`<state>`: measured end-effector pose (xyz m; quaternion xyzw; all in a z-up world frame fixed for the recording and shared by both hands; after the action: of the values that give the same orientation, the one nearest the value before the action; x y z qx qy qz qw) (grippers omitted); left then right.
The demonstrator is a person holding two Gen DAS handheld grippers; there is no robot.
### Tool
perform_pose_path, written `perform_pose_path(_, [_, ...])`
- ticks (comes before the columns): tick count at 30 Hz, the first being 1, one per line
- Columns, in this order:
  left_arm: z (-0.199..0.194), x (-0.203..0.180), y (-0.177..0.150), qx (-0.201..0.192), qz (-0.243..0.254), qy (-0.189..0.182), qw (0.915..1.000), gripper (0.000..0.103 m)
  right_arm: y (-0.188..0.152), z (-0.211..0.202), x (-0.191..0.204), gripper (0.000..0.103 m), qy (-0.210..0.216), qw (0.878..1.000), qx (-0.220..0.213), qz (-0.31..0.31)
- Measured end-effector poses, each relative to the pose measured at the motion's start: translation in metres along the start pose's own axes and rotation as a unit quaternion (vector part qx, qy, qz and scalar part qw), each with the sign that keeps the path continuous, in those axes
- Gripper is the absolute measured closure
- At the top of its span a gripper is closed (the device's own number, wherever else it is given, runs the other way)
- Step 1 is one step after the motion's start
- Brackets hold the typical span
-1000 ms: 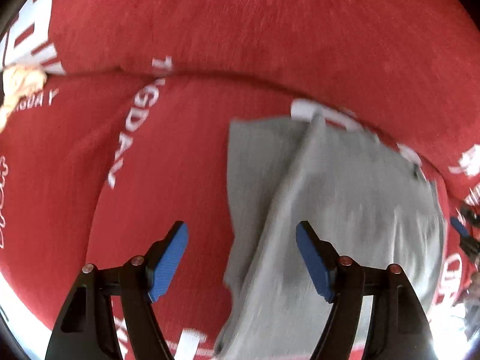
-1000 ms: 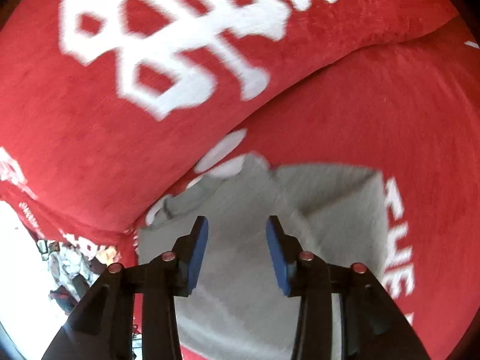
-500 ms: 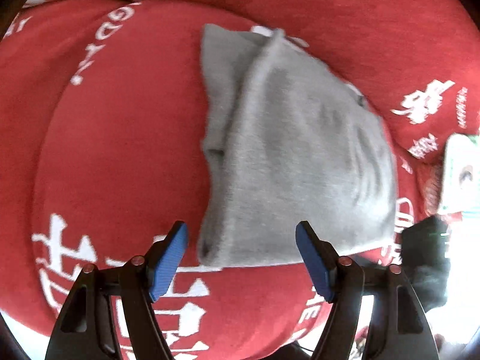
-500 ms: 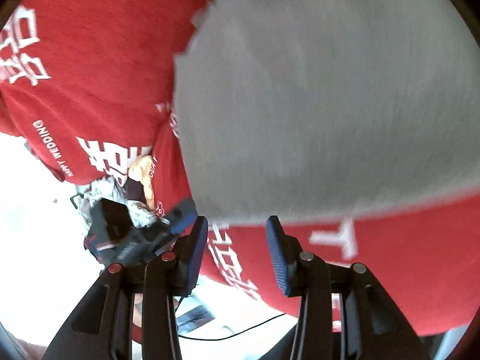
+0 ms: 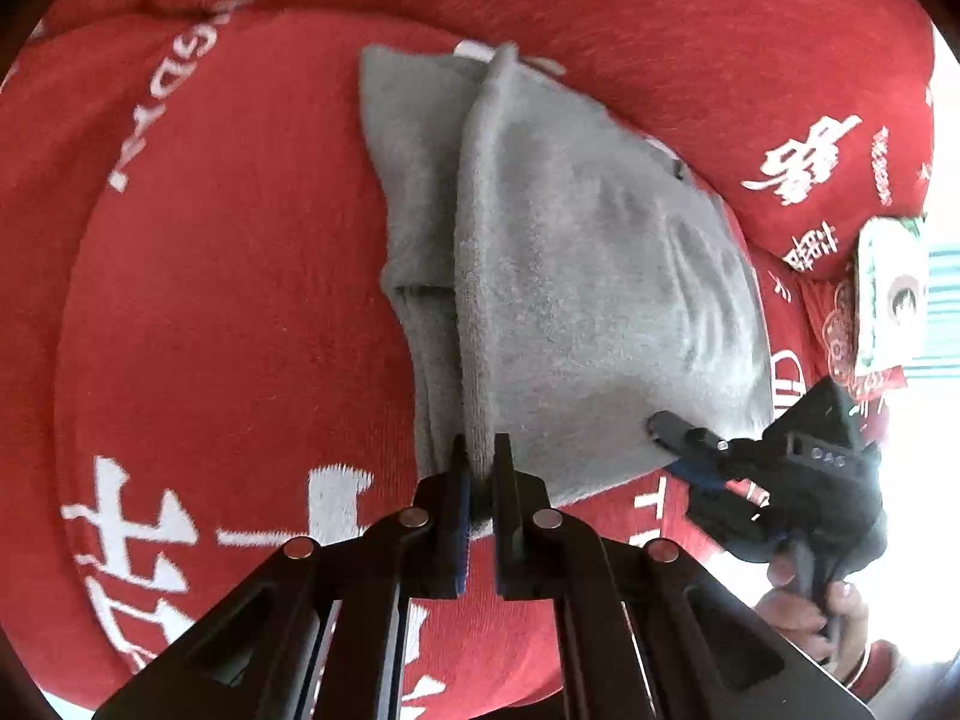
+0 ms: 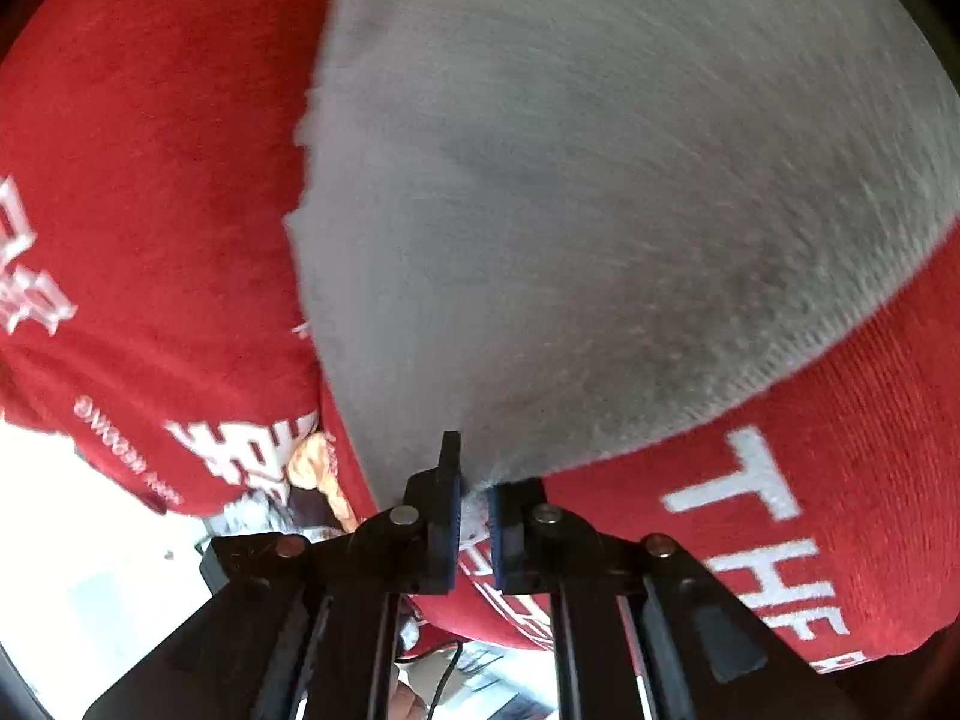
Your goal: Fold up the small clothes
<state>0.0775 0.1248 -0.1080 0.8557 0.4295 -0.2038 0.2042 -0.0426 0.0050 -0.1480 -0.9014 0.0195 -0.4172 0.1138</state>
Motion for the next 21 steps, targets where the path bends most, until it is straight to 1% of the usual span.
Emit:
perform_pose_path(2, [0.006,0.001,-0.007,0.002,0.005,0.01,0.9999,0.097,-0.004,-0.008,0.004,0.095,-0.018,0.999,0.01,-0.046])
perform_pose_path(3, [0.012,0.003,-0.01,0.005,0.005,0.018,0.9998,0.097,-0.003,-0.015,-0.006,0.096,-0.03,0.998,0.014,-0.059])
perform_pose_path(4, [0.019,0.009,-0.015,0.008,0.005,0.034,0.9994,0.097,-0.004,-0.015,-0.015,0.096,-0.048,0.996,0.02,-0.069])
perform_pose_path(6, [0.023,0.01,-0.018,0.0,0.001,0.037,0.9993,0.096,-0.004,-0.011,-0.032,0.096,-0.075,0.995,0.023,-0.069])
perform_pose_path(8, [0.018,0.009,-0.018,-0.01,0.0,0.04,0.9991,0.096,-0.002,-0.011,-0.039,0.096,-0.064,0.996,0.023,-0.06])
perform_pose_path(9, [0.016,0.008,-0.018,-0.012,0.005,0.046,0.9989,0.095,-0.002,-0.012,-0.039,0.096,-0.062,0.996,0.024,-0.064])
perform_pose_path(10, [0.012,0.01,-0.019,-0.015,0.017,0.072,0.9971,0.074,-0.003,-0.014,-0.038,0.096,-0.069,0.994,0.029,-0.077])
perform_pose_path(12, [0.001,0.016,-0.02,-0.026,0.034,0.136,0.9897,0.04,-0.003,-0.019,-0.039,0.096,-0.087,0.991,0.044,-0.096])
perform_pose_path(13, [-0.007,0.017,-0.018,-0.042,0.04,0.154,0.9864,0.04,-0.004,-0.022,-0.039,0.094,-0.094,0.989,0.049,-0.102])
perform_pose_path(15, [-0.016,0.014,-0.016,-0.043,0.032,0.144,0.9881,0.04,-0.007,-0.028,-0.037,0.094,-0.111,0.985,0.058,-0.116])
perform_pose_path(17, [-0.023,0.003,-0.013,-0.049,0.028,0.13,0.9899,0.04,-0.007,-0.042,-0.031,0.093,-0.111,0.982,0.059,-0.14])
perform_pose_path(19, [-0.025,-0.015,-0.009,-0.054,0.039,0.106,0.9921,0.04,-0.006,-0.054,-0.024,0.093,-0.115,0.978,0.053,-0.167])
perform_pose_path(21, [-0.02,-0.033,-0.009,-0.049,0.054,0.081,0.994,0.04,0.0,-0.067,-0.018,0.093,-0.124,0.972,0.04,-0.196])
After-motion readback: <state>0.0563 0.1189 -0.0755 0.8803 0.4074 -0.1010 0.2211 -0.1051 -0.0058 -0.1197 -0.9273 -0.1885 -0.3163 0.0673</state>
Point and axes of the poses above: each gripper's, at about its wrist camera, not at the fingertips, and z roughly the way its jaws point, x to its left, y to its top, the point moved 6 cm from there along z, roughly the way its jaws point, and after that the axes turned 9 degrees about -x, right-handed, at the moved point
